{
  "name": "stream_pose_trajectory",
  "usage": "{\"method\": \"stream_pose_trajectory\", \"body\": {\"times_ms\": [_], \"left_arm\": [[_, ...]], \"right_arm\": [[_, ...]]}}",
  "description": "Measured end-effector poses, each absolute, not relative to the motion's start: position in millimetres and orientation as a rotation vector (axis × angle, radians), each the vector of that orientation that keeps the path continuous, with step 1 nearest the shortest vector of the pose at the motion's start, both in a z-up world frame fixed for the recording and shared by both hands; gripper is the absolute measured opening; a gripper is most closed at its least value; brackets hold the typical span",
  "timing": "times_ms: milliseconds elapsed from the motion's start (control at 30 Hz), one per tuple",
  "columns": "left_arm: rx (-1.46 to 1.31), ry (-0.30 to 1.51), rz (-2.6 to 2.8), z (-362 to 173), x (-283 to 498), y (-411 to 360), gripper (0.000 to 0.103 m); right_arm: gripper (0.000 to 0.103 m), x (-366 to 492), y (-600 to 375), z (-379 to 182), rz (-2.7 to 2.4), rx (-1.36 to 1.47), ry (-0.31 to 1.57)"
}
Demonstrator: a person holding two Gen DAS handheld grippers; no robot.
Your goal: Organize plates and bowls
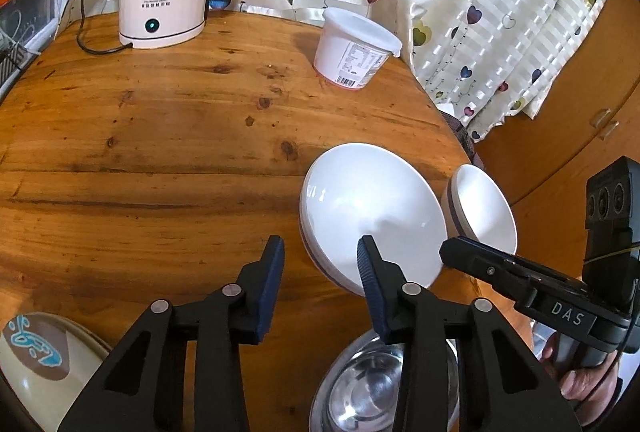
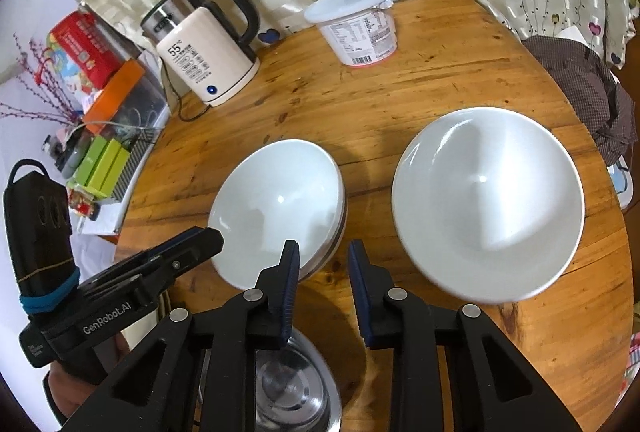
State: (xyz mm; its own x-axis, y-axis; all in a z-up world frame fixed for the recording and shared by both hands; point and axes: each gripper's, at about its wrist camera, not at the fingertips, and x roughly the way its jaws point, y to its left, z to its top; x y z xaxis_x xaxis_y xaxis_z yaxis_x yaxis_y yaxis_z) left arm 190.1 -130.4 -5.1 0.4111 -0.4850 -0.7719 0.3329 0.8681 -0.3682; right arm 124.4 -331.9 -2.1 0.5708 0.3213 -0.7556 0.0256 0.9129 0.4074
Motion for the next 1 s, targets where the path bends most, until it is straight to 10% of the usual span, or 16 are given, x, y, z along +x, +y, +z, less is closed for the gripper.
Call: {"method": "stream_pose_trajectory", "body": {"times_ms": [1000], "left_arm": [[-0.152, 1.007, -0.514, 1.8, 188.3, -132.9, 0.024]], "right_arm": [[0.016, 133.1, -325.8, 5.3, 0.187, 0.370, 0.942]]}}
